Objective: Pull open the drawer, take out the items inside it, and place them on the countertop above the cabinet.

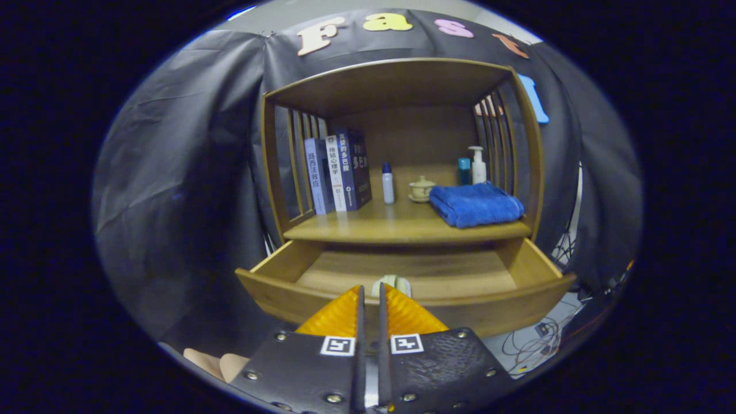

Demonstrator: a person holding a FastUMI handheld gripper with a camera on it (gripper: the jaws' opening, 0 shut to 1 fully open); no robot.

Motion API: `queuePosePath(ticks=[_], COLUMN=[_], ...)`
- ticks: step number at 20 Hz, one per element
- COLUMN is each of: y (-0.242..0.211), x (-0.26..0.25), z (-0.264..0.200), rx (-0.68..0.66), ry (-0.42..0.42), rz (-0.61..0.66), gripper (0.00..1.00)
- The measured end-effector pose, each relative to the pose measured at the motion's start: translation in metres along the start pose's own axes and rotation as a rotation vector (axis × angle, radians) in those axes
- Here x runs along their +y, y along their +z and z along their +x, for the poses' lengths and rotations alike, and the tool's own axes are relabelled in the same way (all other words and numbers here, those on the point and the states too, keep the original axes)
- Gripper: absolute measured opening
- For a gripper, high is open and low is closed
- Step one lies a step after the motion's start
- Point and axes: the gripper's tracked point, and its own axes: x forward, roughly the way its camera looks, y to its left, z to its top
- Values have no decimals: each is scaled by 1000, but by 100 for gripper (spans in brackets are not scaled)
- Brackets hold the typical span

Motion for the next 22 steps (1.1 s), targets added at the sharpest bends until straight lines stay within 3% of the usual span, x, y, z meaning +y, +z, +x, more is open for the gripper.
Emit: queuePosePath(ticks=[2,3,4,9,14,21,22], y=[9,8,4,-31,-64,-91,-89], x=[1,-1,-4,-17,-28,-35,-34], z=[27,40,53,119,153,174,168], rx=[39,67,107,297,437,507,510], ry=[20,21,16,-13,-50,-81,-70], rz=[-46,-71,-90,-76,-64,-76,-72], gripper=[17,30,33,33,33,33,21])
